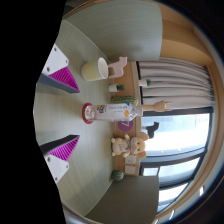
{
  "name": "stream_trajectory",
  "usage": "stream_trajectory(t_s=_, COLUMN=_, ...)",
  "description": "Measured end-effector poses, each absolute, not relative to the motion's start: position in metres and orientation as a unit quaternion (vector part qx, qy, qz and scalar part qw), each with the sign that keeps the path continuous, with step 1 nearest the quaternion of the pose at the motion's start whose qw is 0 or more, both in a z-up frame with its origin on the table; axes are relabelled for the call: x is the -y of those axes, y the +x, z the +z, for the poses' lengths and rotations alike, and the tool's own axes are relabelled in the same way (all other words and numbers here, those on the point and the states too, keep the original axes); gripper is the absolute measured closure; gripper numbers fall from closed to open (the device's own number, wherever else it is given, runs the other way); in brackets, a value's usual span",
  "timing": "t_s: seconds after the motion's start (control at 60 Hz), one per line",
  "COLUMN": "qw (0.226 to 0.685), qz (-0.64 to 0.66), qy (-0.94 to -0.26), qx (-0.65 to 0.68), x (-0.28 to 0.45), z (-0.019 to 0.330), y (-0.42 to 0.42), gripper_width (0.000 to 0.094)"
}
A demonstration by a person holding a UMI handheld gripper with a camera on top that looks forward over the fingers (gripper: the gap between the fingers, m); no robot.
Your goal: Pour water
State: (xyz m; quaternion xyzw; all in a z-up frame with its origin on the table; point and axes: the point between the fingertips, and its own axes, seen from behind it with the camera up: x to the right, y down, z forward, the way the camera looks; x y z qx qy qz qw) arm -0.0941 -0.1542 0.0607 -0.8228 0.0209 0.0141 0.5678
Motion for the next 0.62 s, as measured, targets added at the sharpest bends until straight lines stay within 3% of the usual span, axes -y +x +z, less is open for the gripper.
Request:
stream_trajectory(t_s=0.317, qw=0.594, qz=0.002, qy=-0.804, qx=-0.011, x=0.196, z=0.125, y=-0.087, gripper_width=0.0082)
stream_trajectory(t_s=0.617, qw=0.606, qz=-0.002, qy=-0.795, qx=-0.015, x=0.215, z=0.160, y=-0.082, gripper_width=0.0079)
